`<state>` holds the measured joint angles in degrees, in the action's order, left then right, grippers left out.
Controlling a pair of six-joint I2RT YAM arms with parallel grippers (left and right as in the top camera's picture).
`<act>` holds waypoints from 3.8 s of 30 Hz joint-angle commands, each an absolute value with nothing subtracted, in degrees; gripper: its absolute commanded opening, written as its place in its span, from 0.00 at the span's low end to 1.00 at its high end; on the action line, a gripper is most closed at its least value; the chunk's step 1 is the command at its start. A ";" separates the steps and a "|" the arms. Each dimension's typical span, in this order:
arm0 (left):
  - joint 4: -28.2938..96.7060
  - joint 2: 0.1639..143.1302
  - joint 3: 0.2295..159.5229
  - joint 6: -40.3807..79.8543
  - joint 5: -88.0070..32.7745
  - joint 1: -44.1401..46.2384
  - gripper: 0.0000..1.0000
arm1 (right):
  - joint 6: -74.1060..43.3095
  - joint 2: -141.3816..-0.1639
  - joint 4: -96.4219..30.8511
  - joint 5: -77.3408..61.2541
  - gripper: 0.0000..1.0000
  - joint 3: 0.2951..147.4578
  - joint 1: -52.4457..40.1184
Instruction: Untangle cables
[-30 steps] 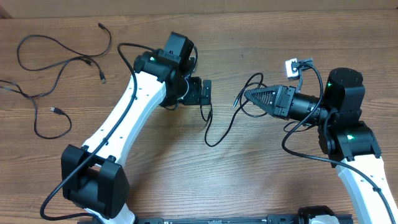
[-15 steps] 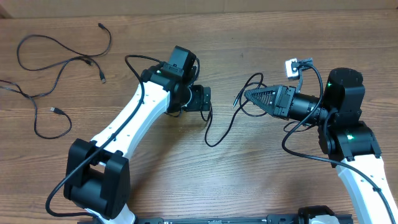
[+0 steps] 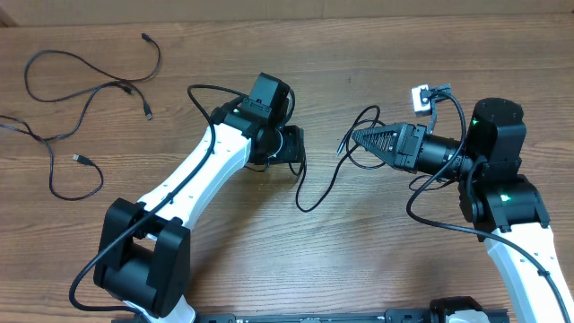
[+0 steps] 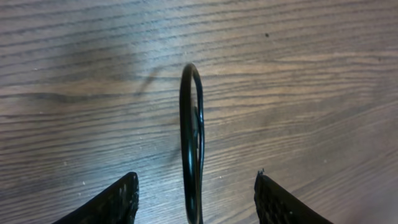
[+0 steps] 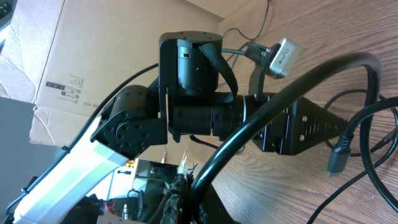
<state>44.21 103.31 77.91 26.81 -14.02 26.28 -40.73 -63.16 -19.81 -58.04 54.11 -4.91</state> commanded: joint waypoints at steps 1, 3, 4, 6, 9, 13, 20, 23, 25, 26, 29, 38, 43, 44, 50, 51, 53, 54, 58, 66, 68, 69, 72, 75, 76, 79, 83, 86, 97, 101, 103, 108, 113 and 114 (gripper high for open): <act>43.86 105.21 77.32 29.95 -10.48 26.83 0.59 | -40.51 -62.43 -19.84 -57.74 0.04 54.48 -4.75; 43.86 105.86 77.34 30.09 -10.02 26.94 0.60 | -40.51 -62.43 -19.94 -57.74 0.04 54.48 -4.75; 43.86 106.21 77.34 30.06 -9.87 26.98 0.60 | -40.51 -62.43 -19.97 -57.74 0.04 54.48 -4.75; 43.83 106.59 77.34 30.06 -9.89 26.98 0.61 | -40.49 -62.43 -19.99 -57.74 0.04 54.48 -4.75; 43.83 106.65 77.34 30.02 -9.78 26.98 0.60 | -40.49 -62.43 -19.99 -57.71 0.04 54.48 -4.75; 44.38 106.65 77.34 30.04 -5.34 26.98 0.57 | -40.49 -62.43 -20.01 -57.74 0.04 54.48 -4.75; 49.43 106.65 77.34 30.13 7.86 26.50 0.49 | -40.23 -62.43 -20.23 -57.69 0.04 54.48 -4.75; 51.18 106.65 77.34 31.35 10.22 25.78 0.49 | -40.05 -62.43 -20.23 -57.19 0.04 54.48 -4.75; 52.47 106.65 77.34 32.32 11.33 24.99 0.49 | -40.05 -62.43 -20.25 -56.64 0.04 54.48 -4.75; 53.04 106.65 77.34 32.42 11.38 24.58 0.48 | -40.05 -62.43 -20.25 -56.64 0.04 54.48 -4.75; 55.18 106.65 77.41 32.40 11.42 22.17 0.45 | -40.05 -62.43 -20.25 -56.62 0.04 54.48 -4.75; 65.65 106.59 83.18 31.70 11.46 15.09 0.44 | -40.05 -62.43 -20.27 -53.39 0.04 54.48 -4.75; 71.50 106.37 89.65 31.73 9.63 13.39 0.43 | -40.07 -62.48 -20.25 -52.23 0.04 54.48 -4.75; 71.79 106.21 90.52 31.70 8.19 13.41 0.45 | -40.07 -62.48 -20.25 -52.03 0.04 54.48 -4.75; 69.12 106.17 91.42 29.10 -10.00 14.24 0.55 | -40.07 -62.48 -20.25 -50.98 0.04 54.48 -4.75; 68.51 106.17 90.91 29.12 -10.37 14.70 0.56 | -40.10 -62.48 -20.25 -51.00 0.04 54.48 -4.75; 67.24 106.41 89.76 29.15 -10.33 16.08 0.61 | -40.10 -62.48 -20.23 -51.00 0.04 54.48 -4.75; 66.43 106.59 89.10 29.21 -10.35 16.88 0.66 | -40.12 -62.48 -20.23 -51.03 0.04 54.48 -4.75; 61.89 107.48 85.84 32.69 -9.91 20.08 0.71 | -40.53 -62.48 -20.23 -51.05 0.04 54.48 -4.75; 52.51 110.19 80.58 40.58 -4.19 23.16 0.70 | -40.51 -62.48 -20.27 -51.07 0.04 54.48 -4.75; 51.46 111.18 80.07 41.63 -2.15 23.44 0.69 | -40.51 -62.48 -20.27 -51.07 0.04 54.48 -4.75; 51.05 111.74 79.96 42.35 -1.21 23.46 0.69 | -40.51 -62.48 -20.27 -51.07 0.04 54.48 -4.75; 49.67 113.86 79.96 42.70 -0.38 23.57 0.69 | -40.51 -62.48 -20.25 -51.05 0.04 54.48 -4.75; 48.97 115.83 79.96 42.70 0.30 23.55 0.69 | -40.51 -62.48 -20.27 -51.07 0.04 54.48 -4.75; 48.80 116.16 79.96 42.68 0.69 23.55 0.69 | -40.51 -62.48 -20.27 -51.05 0.04 54.48 -4.75; 48.82 116.88 79.96 42.65 3.03 23.55 0.68 | -40.49 -62.48 -20.27 -51.05 0.04 54.48 -4.75; 51.05 116.88 80.16 42.19 5.93 22.94 0.67 | -40.49 -62.48 -20.27 -51.05 0.04 54.48 -4.75; 54.89 116.81 80.95 41.89 7.81 21.50 0.67 | -40.47 -62.48 -20.25 -51.00 0.04 54.48 -4.75; 73.01 116.77 92.27 35.68 14.39 12.56 0.68 | -40.01 -62.48 -24.25 -40.36 0.04 54.48 -4.75; 77.97 116.77 95.90 35.68 15.18 10.00 0.67 | -37.23 -62.48 -28.08 -31.73 0.04 54.48 -4.75; 80.03 116.77 97.67 35.53 15.18 9.28 0.66 | -37.26 -62.48 -29.71 -28.08 0.04 54.48 -4.75; 83.07 115.74 102.28 32.47 13.96 9.02 0.63 | -37.21 -62.48 -31.83 -21.82 0.04 54.48 -4.75; 84.01 111.70 106.43 31.16 9.72 8.99 0.63 | -37.23 -63.09 -35.99 -12.99 0.04 54.46 -4.75; 83.99 110.26 107.57 30.44 8.60 9.02 0.63 | -37.23 -63.57 -36.75 -11.94 0.04 54.46 -4.75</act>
<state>83.66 115.59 103.48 33.15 11.88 8.91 -37.87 -63.16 -35.81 -20.12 54.08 -4.91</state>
